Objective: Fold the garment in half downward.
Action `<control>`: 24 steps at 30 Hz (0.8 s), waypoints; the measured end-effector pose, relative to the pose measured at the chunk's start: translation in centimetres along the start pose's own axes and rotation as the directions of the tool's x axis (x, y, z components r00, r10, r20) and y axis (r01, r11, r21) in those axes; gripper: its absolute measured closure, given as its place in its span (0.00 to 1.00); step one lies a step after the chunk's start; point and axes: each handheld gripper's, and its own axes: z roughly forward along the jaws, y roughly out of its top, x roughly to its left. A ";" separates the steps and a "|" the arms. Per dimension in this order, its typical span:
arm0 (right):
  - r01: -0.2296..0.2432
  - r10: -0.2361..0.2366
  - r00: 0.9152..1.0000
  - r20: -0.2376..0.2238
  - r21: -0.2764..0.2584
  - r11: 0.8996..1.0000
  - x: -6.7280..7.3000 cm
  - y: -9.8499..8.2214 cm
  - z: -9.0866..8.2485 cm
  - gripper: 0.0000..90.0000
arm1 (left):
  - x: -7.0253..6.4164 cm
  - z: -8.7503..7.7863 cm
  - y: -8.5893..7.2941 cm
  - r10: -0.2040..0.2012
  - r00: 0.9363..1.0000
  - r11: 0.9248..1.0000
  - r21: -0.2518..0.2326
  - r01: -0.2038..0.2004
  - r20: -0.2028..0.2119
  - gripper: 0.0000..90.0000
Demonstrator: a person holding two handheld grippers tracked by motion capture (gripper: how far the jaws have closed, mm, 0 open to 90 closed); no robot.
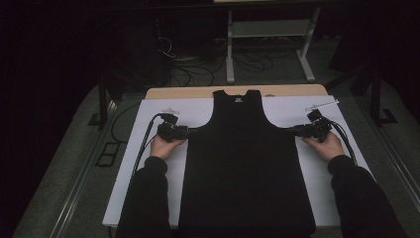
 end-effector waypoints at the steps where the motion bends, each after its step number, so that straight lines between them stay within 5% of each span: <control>1: -0.001 0.001 1.000 -0.003 0.003 1.000 0.0 0.0 0.0 0.56 | 0.0 0.0 0.0 -0.008 1.000 1.000 -0.001 0.008 0.001 0.45; 4: -0.009 0.009 1.000 -0.008 0.003 1.000 0.0 0.0 0.1 0.56 | 0.1 0.2 -0.1 -0.038 0.999 0.999 0.005 0.038 0.011 0.50; 9: -0.006 0.006 1.000 -0.013 0.006 1.000 0.1 0.1 0.1 0.65 | 0.0 0.3 0.0 -0.025 1.000 1.000 0.006 0.025 -0.012 0.58; 12: -0.005 0.005 1.000 -0.005 0.006 1.000 0.3 0.1 0.2 0.68 | 0.1 0.4 0.1 -0.079 0.995 0.997 0.002 0.079 -0.052 0.73; 14: -0.003 0.003 1.000 -0.009 0.009 1.000 0.4 0.1 0.3 0.74 | 0.2 0.4 0.1 -0.080 0.995 0.997 0.003 0.080 -0.064 0.80; 19: 0.031 -0.031 0.999 0.018 0.023 0.999 0.9 0.2 0.5 0.83 | -0.1 0.5 0.1 -0.050 0.994 0.999 0.011 0.052 -0.100 0.93; 24: 0.024 -0.025 0.999 0.027 0.038 0.999 1.1 0.3 0.5 0.89 | -0.7 0.5 0.1 0.000 0.990 1.000 0.018 0.003 -0.144 0.94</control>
